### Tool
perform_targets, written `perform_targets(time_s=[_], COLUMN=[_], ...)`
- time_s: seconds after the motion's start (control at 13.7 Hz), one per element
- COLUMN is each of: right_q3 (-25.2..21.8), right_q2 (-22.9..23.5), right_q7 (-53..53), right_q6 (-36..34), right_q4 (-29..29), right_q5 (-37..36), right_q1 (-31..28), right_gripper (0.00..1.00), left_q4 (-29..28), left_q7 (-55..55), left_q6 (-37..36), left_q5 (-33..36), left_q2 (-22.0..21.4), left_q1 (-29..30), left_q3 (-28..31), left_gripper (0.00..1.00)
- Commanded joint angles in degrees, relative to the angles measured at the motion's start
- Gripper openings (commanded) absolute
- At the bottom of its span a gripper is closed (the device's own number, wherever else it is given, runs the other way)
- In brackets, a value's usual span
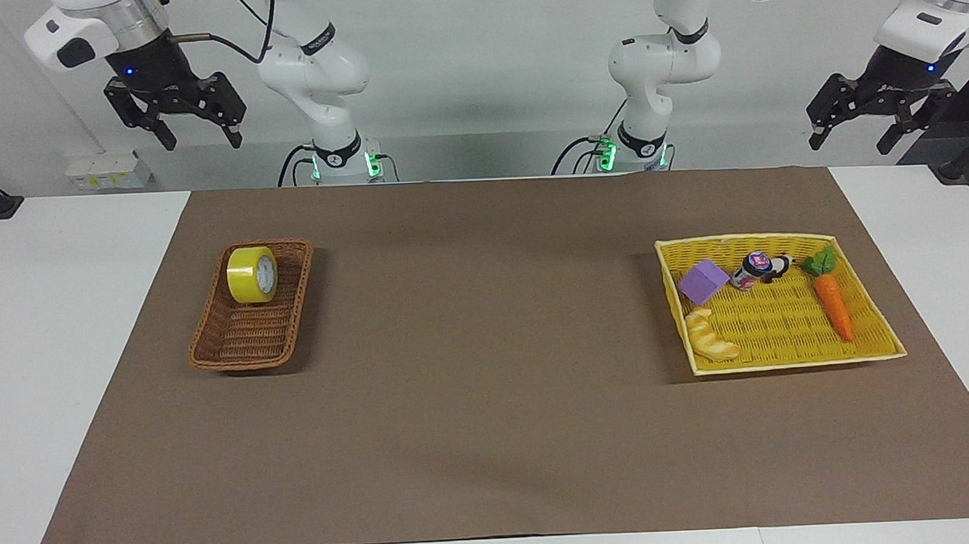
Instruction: Move tape to another basket
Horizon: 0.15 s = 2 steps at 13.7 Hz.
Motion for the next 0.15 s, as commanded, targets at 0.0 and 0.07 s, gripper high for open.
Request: perform_targets(time_s=[0.0,0.07], right_q3=[0.09,0.09], right_q2=[-0.68,-0.77], right_q7=[-0.68,-0.68], right_q6=[0.84,0.93], right_q4=[-0.85,-1.03], right_q5=[0.34,0.34], right_q1=[-0.51,-0.51], right_gripper=[1.00,1.00], left_q4=[-1.18,-1.18], left_q7=[-0.92,-0.92], left_q6=[0.82,0.47], left_q5=[0.77,0.77], left_q2=[-1.05,-1.13], left_q1=[-0.33,-0.24], left_q3=[-0.26,-0.44], left_gripper=[1.00,1.00])
